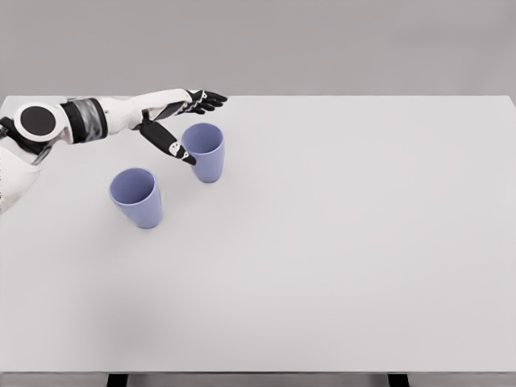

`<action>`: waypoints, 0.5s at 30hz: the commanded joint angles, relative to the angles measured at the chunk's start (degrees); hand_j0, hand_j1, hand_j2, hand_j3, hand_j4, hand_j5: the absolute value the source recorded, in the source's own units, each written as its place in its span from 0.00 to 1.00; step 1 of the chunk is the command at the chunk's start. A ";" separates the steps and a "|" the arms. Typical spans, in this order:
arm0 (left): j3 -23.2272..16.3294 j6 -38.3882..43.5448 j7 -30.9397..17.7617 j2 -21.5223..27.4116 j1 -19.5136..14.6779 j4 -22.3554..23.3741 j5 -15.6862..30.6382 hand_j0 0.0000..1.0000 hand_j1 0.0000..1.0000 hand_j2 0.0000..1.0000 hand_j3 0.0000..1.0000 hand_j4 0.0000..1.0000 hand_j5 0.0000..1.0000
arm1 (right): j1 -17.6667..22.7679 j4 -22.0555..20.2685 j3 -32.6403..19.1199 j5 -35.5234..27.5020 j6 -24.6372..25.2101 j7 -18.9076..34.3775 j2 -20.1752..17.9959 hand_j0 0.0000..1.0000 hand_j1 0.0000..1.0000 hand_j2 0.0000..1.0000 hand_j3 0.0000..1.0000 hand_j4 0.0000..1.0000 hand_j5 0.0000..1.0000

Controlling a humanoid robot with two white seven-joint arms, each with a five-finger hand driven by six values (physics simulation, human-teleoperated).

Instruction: Place the right cup on the left cup with left arm

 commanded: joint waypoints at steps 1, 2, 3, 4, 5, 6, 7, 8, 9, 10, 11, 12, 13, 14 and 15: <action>0.10 0.02 0.01 -0.44 0.00 1.35 0.17 1.00 1.00 1.00 1.00 1.00 1.00 | 0.00 0.00 0.00 -0.01 0.00 0.01 -0.01 1.00 1.00 1.00 1.00 1.00 1.00; 0.10 -0.07 0.01 -0.44 0.09 1.78 0.17 1.00 1.00 1.00 1.00 1.00 1.00 | 0.00 0.00 0.00 -0.01 0.00 0.01 -0.01 1.00 1.00 1.00 1.00 1.00 1.00; 0.10 -0.07 0.01 -0.53 0.18 2.14 0.17 1.00 1.00 1.00 1.00 1.00 1.00 | -0.09 0.00 0.00 -0.01 0.00 0.01 -0.01 1.00 1.00 1.00 1.00 1.00 1.00; 0.10 -0.07 0.01 -0.79 0.18 2.40 0.17 1.00 1.00 1.00 1.00 1.00 1.00 | 0.00 0.00 0.00 -0.01 0.00 0.01 -0.01 1.00 1.00 1.00 1.00 1.00 1.00; 0.18 -0.07 0.01 -1.15 0.18 2.84 0.08 1.00 1.00 1.00 1.00 1.00 1.00 | -0.09 0.00 0.00 -0.01 0.00 -0.08 -0.01 1.00 1.00 1.00 1.00 1.00 1.00; 0.18 -0.07 0.01 -1.15 0.09 3.02 0.08 1.00 1.00 1.00 1.00 1.00 1.00 | 0.00 0.00 0.00 -0.01 0.00 0.01 -0.01 1.00 1.00 1.00 1.00 1.00 1.00; 0.27 -0.07 0.01 -1.15 0.09 3.37 0.08 1.00 1.00 1.00 1.00 1.00 1.00 | -0.09 0.00 0.00 -0.01 0.00 0.01 -0.01 1.00 1.00 1.00 1.00 1.00 1.00; 0.27 -0.07 0.01 -1.15 0.09 3.72 0.08 1.00 1.00 1.00 1.00 1.00 1.00 | -0.09 0.00 0.00 -0.01 0.00 0.01 -0.01 1.00 1.00 1.00 1.00 1.00 1.00; 0.27 -0.07 0.01 -1.24 0.09 3.98 0.08 1.00 1.00 1.00 1.00 1.00 1.00 | 0.00 0.00 0.00 -0.01 0.00 0.01 -0.01 1.00 1.00 1.00 1.00 1.00 1.00; 0.27 -0.07 0.01 -1.67 0.09 4.07 0.08 1.00 1.00 1.00 1.00 1.00 1.00 | 0.00 0.00 0.00 -0.01 0.00 0.01 -0.01 1.00 1.00 1.00 1.00 1.00 1.00; 0.27 -0.07 0.01 -1.76 0.09 4.51 0.08 1.00 1.00 1.00 1.00 1.00 1.00 | 0.00 0.00 0.00 -0.01 0.00 0.01 -0.01 1.00 1.00 1.00 1.00 1.00 1.00; 0.27 -0.07 0.01 -2.20 0.09 4.95 0.08 1.00 1.00 1.00 1.00 1.00 1.00 | -0.09 0.00 0.00 -0.01 0.00 0.01 -0.01 1.00 1.00 1.00 1.00 1.00 1.00; 0.36 -0.07 0.01 -2.38 0.09 5.21 0.00 1.00 1.00 1.00 1.00 1.00 1.00 | -0.09 0.00 0.00 -0.01 0.00 0.01 -0.01 1.00 1.00 1.00 1.00 1.00 1.00; 0.36 -0.07 0.01 -2.38 0.00 5.30 -0.01 1.00 1.00 1.00 1.00 1.00 1.00 | -0.09 0.00 0.00 -0.01 0.00 0.01 -0.01 1.00 1.00 1.00 1.00 1.00 1.00; 0.27 -0.07 0.01 -2.38 0.00 5.30 -0.01 1.00 1.00 1.00 1.00 1.00 1.00 | 0.00 0.00 0.00 -0.01 0.00 0.01 -0.01 1.00 1.00 1.00 1.00 1.00 1.00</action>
